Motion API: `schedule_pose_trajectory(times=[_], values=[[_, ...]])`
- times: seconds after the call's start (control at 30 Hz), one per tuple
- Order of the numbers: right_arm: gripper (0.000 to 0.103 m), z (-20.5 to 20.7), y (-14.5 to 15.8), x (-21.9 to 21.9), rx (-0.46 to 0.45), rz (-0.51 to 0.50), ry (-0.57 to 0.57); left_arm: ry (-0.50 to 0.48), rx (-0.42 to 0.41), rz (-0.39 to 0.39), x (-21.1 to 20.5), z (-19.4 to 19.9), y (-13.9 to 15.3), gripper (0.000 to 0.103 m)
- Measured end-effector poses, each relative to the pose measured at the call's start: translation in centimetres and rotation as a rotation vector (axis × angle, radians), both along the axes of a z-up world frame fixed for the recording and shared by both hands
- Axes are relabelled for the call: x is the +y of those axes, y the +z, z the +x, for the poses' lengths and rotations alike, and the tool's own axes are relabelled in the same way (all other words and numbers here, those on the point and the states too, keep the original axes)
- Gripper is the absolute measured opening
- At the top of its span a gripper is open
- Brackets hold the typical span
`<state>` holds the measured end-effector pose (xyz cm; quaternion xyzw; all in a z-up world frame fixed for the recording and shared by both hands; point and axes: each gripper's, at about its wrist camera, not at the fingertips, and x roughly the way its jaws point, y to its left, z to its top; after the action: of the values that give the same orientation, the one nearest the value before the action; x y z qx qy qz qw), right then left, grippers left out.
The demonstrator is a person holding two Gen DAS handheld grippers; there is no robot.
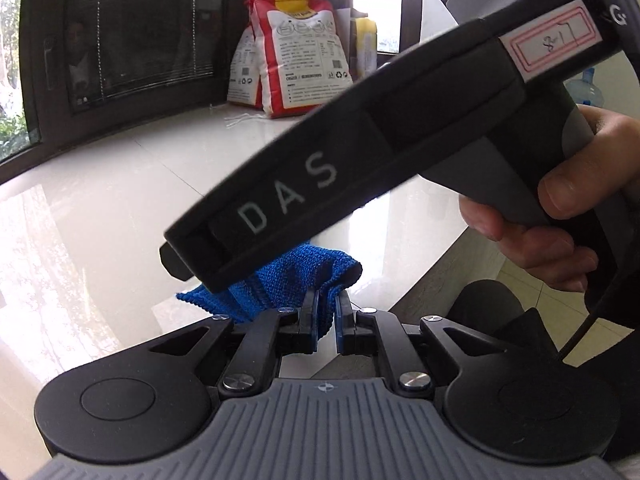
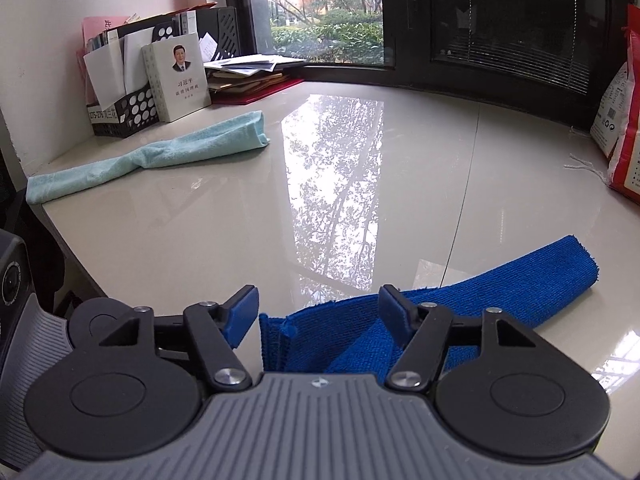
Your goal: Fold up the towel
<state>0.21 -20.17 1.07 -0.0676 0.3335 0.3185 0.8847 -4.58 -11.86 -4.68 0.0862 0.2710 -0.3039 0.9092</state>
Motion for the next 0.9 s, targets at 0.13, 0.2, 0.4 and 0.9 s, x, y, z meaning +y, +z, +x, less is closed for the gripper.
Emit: schedule_pose_trajectory(times=[0.13, 0.2, 0.4, 0.9], values=[[0.031, -0.3, -0.4, -0.1, 0.022, -0.007, 0.0, 0.0, -0.001, -0.001, 0.0, -0.1, 0.0, 0.01], [0.018, -0.4, -0.7, -0.2, 0.037, -0.011, 0.005, 0.001, 0.0, -0.002, 0.1, -0.2, 0.0, 0.01], [0.003, -0.5, -0.9, -0.6, 0.052, 0.004, -0.005, 0.002, -0.011, 0.003, 0.5, -0.7, 0.4, 0.01], [0.003, -1.4, 0.0, -3.8, 0.02, 0.024, -0.111, -0.017, -0.027, -0.07, 4.7, -0.9, 2.6, 0.028]])
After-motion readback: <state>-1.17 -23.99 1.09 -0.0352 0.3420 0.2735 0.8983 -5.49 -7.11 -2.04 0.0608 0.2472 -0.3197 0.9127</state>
